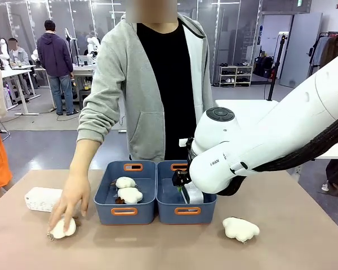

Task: Sort the digital clocks into the basket.
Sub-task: Pick up the Digital clock from the table and place it into the empty Plastic storage basket.

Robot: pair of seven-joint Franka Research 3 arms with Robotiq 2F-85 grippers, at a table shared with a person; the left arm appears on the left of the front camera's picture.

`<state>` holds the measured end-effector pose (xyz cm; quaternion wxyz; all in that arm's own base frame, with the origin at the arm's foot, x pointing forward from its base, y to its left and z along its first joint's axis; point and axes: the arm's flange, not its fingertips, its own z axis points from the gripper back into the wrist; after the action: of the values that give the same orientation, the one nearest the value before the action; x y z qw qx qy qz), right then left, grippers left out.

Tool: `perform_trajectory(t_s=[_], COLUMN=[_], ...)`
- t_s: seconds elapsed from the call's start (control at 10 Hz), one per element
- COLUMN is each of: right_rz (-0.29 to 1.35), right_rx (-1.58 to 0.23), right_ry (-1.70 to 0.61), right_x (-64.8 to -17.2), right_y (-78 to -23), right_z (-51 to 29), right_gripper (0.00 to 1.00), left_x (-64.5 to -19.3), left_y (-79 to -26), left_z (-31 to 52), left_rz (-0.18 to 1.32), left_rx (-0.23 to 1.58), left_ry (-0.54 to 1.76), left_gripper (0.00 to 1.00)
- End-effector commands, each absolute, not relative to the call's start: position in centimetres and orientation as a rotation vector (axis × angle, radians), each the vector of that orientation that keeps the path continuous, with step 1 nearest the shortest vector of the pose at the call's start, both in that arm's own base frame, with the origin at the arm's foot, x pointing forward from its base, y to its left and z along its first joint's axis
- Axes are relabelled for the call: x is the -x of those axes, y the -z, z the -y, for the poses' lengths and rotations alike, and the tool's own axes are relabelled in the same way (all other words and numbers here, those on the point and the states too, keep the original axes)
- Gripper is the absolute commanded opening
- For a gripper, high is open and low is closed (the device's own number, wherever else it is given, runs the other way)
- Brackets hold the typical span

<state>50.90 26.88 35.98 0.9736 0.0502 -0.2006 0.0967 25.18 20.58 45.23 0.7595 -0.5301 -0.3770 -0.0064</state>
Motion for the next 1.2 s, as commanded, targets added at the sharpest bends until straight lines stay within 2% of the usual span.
perform_trajectory(t_s=[0.0,0.1,0.3,0.5,0.6,0.8,1.1], right_rz=[0.403,0.405,0.517,0.470,0.387,0.323,0.212], right_rx=[-0.102,-0.101,-0.130,-0.251,-0.372,-0.594,-0.946], right_ry=[-0.195,-0.195,-0.231,-0.200,-0.186,-0.152,-0.013], right_x=[-51.0,-50.9,-45.8,-43.8,-42.9,-42.0,-41.1], right_y=[-35.8,-36.0,-41.7,-44.9,-45.9,-47.3,-46.4], right_z=[-27.0,-26.9,-26.3,-22.0,-18.5,-12.4,-3.7], right_gripper=[1.00,1.00,1.00,1.00,1.00,1.00,1.00], left_x=[-25.4,-25.4,-25.4,-25.4,-25.4,-25.4,-25.4], left_y=[-45.5,-45.5,-45.5,-45.5,-45.5,-45.5,-45.5], left_z=[-20.7,-20.7,-20.7,-20.7,-20.7,-20.7,-20.7], left_rz=[0.843,0.843,0.843,0.843,0.843,0.843,0.843], left_rx=[1.172,1.172,1.172,1.172,1.172,1.172,1.172], left_ry=[0.025,0.025,0.025,0.025,0.025,0.025,0.025], left_gripper=[1.00,1.00,1.00,1.00,1.00,1.00,1.00])
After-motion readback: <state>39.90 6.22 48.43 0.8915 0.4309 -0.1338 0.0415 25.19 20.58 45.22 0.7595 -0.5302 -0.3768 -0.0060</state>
